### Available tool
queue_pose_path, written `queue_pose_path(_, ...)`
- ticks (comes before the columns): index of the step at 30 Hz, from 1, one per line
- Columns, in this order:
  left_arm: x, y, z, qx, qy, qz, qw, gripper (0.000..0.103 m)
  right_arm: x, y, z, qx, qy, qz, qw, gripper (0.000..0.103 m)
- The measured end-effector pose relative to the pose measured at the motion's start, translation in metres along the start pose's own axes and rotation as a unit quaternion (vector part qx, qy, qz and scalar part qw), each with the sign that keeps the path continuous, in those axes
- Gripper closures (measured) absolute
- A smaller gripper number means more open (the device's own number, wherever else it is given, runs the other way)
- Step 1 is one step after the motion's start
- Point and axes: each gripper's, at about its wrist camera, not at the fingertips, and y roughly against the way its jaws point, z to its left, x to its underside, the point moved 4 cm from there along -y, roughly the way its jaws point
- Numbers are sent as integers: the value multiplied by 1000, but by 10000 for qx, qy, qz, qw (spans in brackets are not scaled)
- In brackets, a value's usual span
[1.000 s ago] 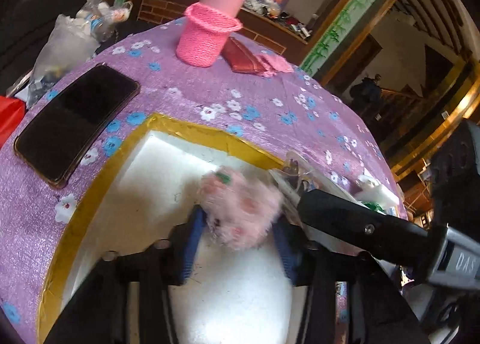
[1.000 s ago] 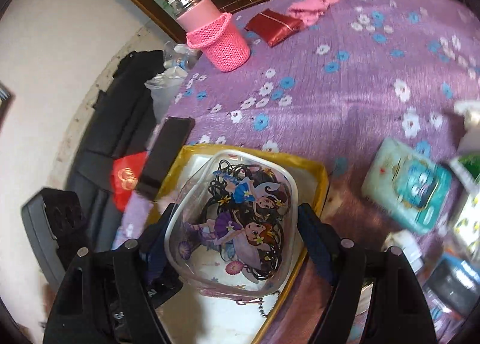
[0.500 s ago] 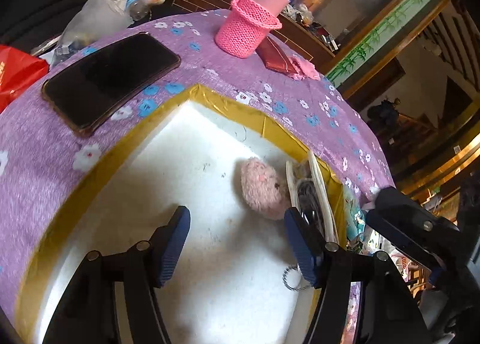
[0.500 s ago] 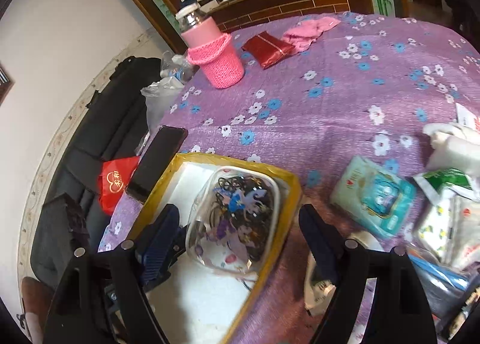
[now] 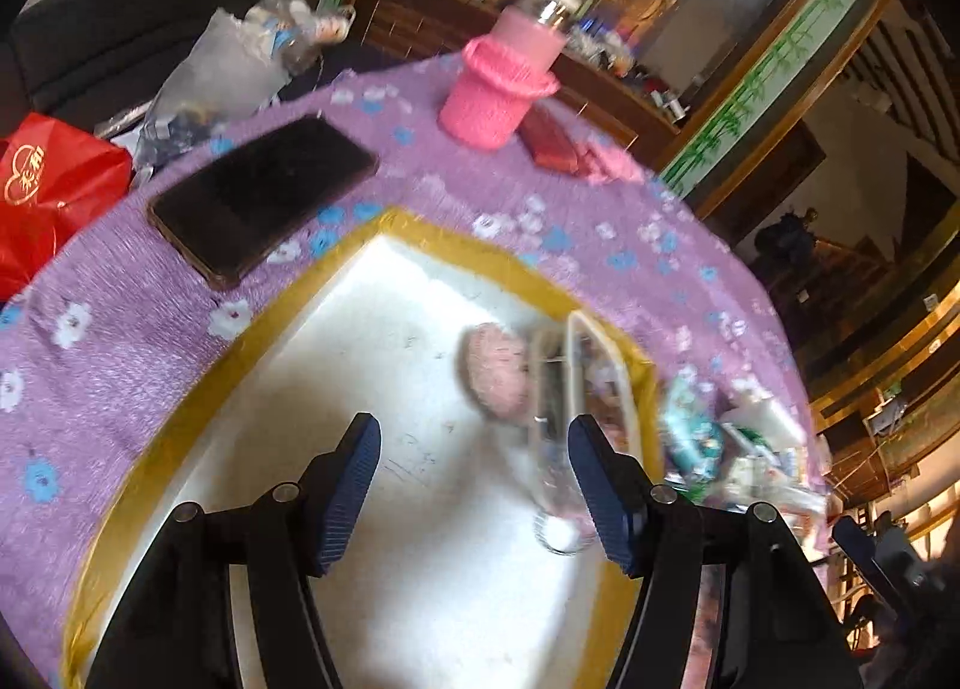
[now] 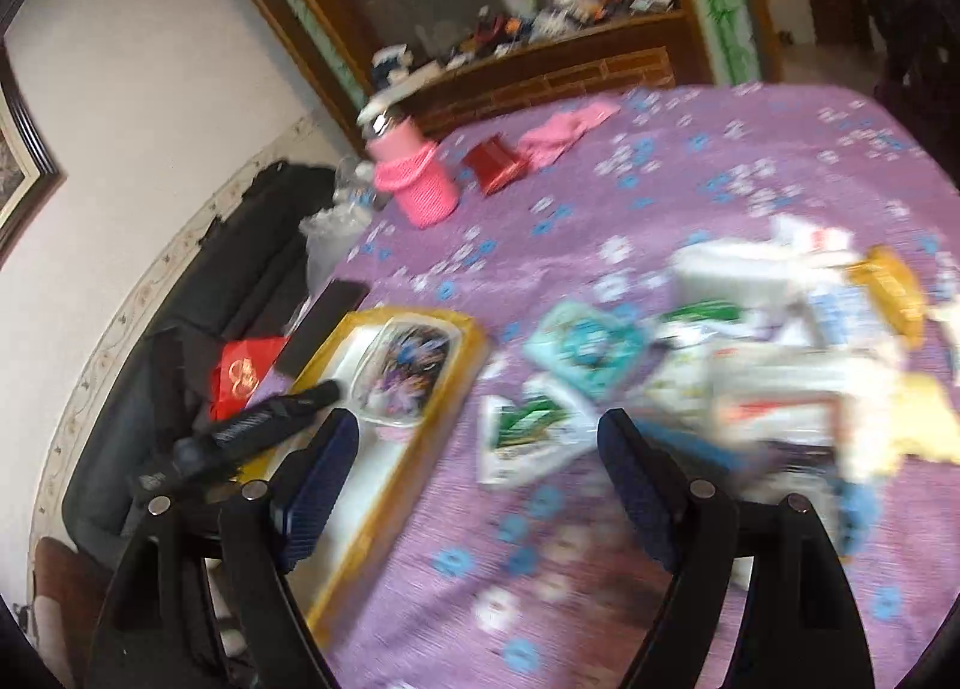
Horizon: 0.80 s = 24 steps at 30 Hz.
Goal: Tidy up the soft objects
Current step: 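Move left gripper to dark blue sponge while right gripper moves to blue cloth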
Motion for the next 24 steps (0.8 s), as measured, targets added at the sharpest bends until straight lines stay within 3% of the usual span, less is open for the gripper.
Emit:
queue_pose_path(6, 25, 28, -53, 461, -568, 38, 9973, 28, 4, 66, -63, 387, -297, -609, 9970, 18)
queue_pose_path(13, 79, 1, -126, 1009, -1330, 804, 9827, 27, 22, 105, -157, 810, -1172, -834, 9863, 18)
queue_pose_path(18, 99, -37, -144, 980, -1141, 1381, 9789, 27, 39, 108, -197, 1046, -1399, -809, 9813, 18)
queue_pose_path(24, 110, -51, -168, 990, -1056, 1514, 9778, 27, 49, 101, -235, 1186, -1520, -945, 9767, 18)
